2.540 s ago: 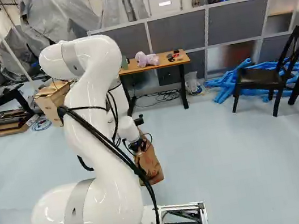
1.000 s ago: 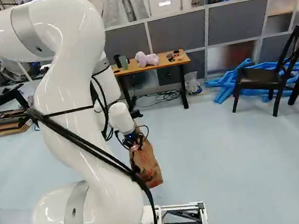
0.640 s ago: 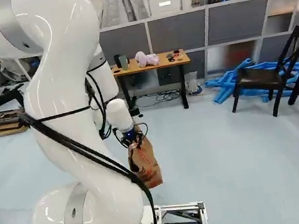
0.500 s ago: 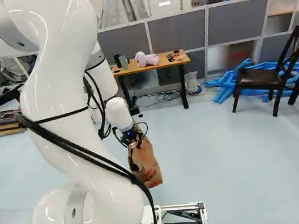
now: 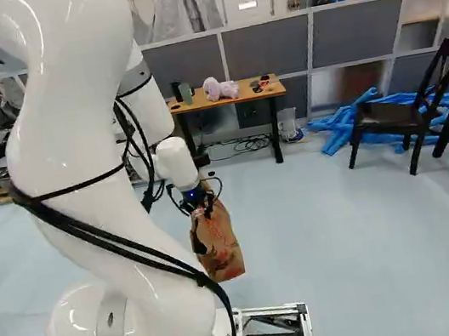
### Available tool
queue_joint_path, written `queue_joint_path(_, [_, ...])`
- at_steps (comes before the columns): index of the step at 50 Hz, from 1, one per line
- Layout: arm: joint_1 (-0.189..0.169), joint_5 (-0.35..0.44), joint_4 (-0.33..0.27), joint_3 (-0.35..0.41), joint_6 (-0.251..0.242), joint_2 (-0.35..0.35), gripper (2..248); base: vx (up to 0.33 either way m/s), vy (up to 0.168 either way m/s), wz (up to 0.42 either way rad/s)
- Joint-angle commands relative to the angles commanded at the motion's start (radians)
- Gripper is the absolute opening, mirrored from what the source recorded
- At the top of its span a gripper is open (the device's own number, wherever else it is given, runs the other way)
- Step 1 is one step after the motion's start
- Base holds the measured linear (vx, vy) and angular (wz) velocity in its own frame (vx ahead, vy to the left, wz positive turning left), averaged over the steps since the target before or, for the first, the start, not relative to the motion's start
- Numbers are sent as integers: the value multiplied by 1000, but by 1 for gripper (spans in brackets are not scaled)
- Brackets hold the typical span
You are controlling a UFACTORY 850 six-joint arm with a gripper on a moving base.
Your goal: Pick up the bag on the ground and place it on the table
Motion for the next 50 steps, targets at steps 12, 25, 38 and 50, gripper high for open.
queue_joint_path(12, [-11, -36, 0, 10, 0, 51, 21, 0, 0, 0])
queue_joint_path(25, [-23, -75, 0, 16, 0, 104, 21, 0, 0, 0])
queue_joint_path(38, [-35, -114, 0, 21, 0, 156, 21, 0, 0, 0])
queue_joint_path(50, [-45, -151, 0, 22, 0, 203, 21, 0, 0, 0])
